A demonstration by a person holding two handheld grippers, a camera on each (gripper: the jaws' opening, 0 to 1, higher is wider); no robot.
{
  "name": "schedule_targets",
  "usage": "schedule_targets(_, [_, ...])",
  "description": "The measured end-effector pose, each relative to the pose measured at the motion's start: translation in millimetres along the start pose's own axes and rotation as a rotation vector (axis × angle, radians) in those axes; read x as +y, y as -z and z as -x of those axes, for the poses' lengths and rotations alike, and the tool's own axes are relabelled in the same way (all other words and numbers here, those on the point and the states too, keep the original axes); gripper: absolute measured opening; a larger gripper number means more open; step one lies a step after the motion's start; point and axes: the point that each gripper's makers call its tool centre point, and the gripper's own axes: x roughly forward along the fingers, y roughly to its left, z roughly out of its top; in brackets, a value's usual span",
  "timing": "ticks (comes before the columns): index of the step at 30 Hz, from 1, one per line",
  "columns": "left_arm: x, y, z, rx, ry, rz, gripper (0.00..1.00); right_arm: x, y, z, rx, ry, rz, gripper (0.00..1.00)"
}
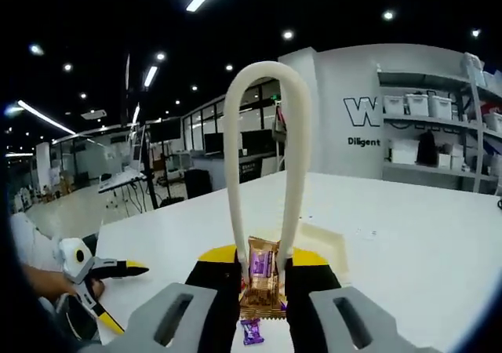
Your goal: Place the target food into the container with the food tongs after gripping and lifting it, then release it inside without dropping or visibly crushing the food.
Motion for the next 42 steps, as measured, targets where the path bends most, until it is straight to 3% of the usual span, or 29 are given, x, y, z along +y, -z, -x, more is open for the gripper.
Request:
schedule_targets(12, [-1.0,0.3,1.0,0.006,0.01,-0.022,0.97,-10.6,3.0,-25.9,0.025,0.013,-0.012,0.15])
schedule_targets(20, [1.6,-4.3,2.6,-0.02,0.0,-0.004,0.95,-19.0,22.6,-49.8,0.058,0.012,-0.073,0.15])
schedule_targets(25, [-2.5,-1.7,1.6,-0.007,0.017,-0.019,0.95,-19.7,36.5,-64.2,0.079,0.0,-0.115,0.15])
schedule_targets(42, [-4.1,0.3,1.2,0.005,0.024,-0.029,0.95,-34.0,78.8,-108.5,0.193,0.018,-0.047,0.15])
